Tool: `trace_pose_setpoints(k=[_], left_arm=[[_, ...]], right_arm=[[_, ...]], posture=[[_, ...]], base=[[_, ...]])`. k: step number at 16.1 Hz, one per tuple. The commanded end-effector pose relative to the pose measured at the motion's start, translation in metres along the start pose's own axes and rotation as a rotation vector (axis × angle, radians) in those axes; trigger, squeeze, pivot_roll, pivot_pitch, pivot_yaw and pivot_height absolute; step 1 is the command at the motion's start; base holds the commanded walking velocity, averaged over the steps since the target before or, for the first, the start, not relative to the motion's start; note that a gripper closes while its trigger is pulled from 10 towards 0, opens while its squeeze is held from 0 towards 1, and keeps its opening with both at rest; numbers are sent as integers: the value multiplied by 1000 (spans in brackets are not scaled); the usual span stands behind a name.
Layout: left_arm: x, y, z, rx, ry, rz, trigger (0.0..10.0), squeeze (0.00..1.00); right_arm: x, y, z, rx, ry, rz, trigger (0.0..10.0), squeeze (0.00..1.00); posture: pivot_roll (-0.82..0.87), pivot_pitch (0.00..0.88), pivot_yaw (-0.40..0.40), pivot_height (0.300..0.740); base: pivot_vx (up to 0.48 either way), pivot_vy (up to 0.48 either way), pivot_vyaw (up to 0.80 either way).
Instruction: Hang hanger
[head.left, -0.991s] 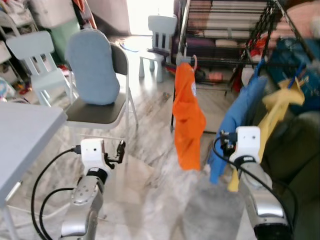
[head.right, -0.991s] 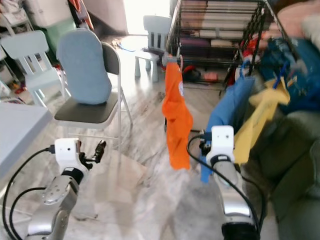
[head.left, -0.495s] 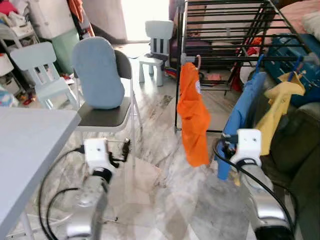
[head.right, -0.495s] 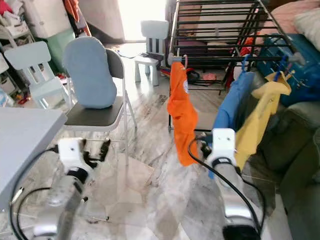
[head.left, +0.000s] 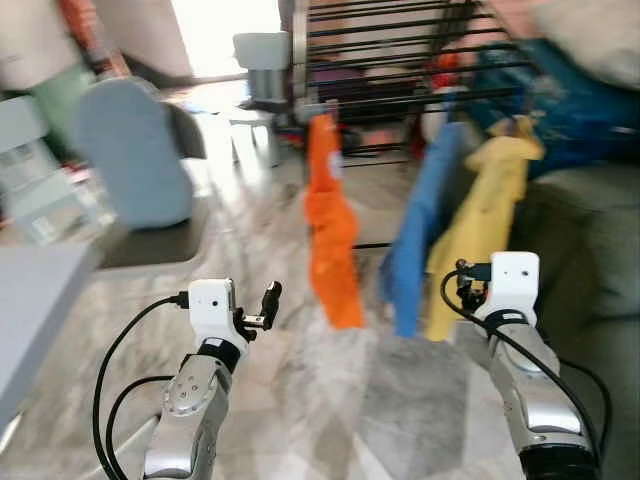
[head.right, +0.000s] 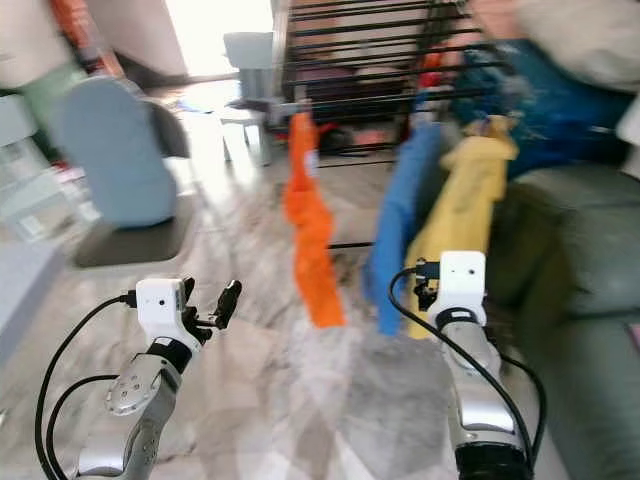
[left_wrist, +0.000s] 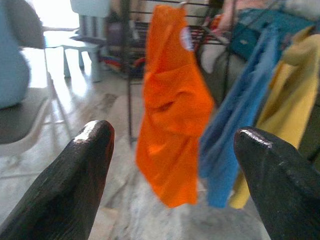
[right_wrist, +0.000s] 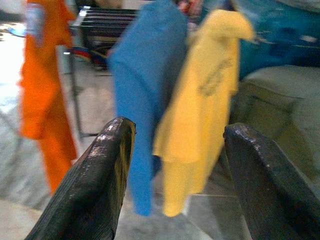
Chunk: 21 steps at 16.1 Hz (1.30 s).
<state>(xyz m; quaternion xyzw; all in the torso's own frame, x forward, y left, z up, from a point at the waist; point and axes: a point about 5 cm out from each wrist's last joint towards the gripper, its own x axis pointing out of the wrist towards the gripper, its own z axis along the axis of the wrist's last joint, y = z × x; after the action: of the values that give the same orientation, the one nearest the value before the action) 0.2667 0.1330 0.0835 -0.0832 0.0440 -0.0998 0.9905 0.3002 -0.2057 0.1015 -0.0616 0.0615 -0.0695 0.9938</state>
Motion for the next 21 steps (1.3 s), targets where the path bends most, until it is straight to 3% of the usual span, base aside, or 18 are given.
trace_pose_setpoints(k=[1,9,16,21], left_arm=[[2,0,1,12,0,-10,10000,0],[3,-7,0,9,-3,-36,10000,0],[5,-11,-4,2,10,-55,10000,0],[5,-13,-6,-14,22,-52,10000,0]], right_arm=[[1,2,1,4,0,2,10000,0],[4,1,3,13,-4,-5,10000,0],[5,2,2,14,1,-11,10000,0],[5,4,0,13,1,4,10000,0]], posture=[[-143,0,89,740],[-148,0,91,740],[-152,0,94,740],[-152,0,93,740]], base=[[270,0,-800],[371,0,0],[400,0,-763],[362,203,0]])
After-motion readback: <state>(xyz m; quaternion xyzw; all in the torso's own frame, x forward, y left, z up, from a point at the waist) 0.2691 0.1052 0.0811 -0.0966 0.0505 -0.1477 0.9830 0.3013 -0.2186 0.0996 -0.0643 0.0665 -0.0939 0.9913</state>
